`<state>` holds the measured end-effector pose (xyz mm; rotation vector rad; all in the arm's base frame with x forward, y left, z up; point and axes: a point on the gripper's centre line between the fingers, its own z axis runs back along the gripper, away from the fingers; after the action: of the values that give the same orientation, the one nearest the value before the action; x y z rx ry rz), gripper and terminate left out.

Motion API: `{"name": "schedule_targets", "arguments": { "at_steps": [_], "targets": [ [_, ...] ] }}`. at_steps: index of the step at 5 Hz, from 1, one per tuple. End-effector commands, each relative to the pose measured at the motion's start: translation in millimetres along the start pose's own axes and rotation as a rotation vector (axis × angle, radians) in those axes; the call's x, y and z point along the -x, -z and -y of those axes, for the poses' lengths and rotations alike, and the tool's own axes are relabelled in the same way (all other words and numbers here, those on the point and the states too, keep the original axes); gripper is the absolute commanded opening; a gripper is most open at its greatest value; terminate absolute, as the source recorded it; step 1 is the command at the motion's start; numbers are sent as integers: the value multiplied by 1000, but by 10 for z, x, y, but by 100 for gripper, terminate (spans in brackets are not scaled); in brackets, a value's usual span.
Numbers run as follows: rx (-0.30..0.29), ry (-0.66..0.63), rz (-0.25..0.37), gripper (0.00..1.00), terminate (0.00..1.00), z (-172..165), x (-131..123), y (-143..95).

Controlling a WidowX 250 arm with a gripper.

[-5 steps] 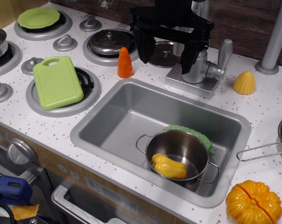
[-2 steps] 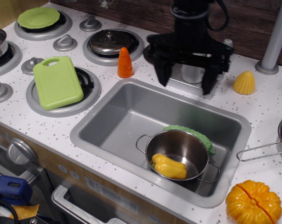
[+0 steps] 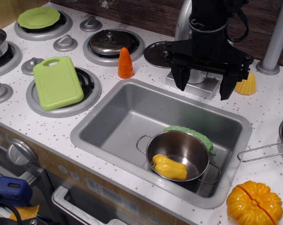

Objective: Turn faucet front to left

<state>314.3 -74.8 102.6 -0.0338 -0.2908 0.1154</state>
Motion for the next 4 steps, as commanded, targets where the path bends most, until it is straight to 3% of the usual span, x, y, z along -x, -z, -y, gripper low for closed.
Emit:
{"name": "schedule_targets", "arguments": {
  "at_steps": [1,3,4],
  "targets": [
    [9,26,114,100,0,106,-294,-173],
    [-2,71,159,100,0,55,-470,-154],
    [27,91,147,100,0,-62,-552,-140]
  ]
}}
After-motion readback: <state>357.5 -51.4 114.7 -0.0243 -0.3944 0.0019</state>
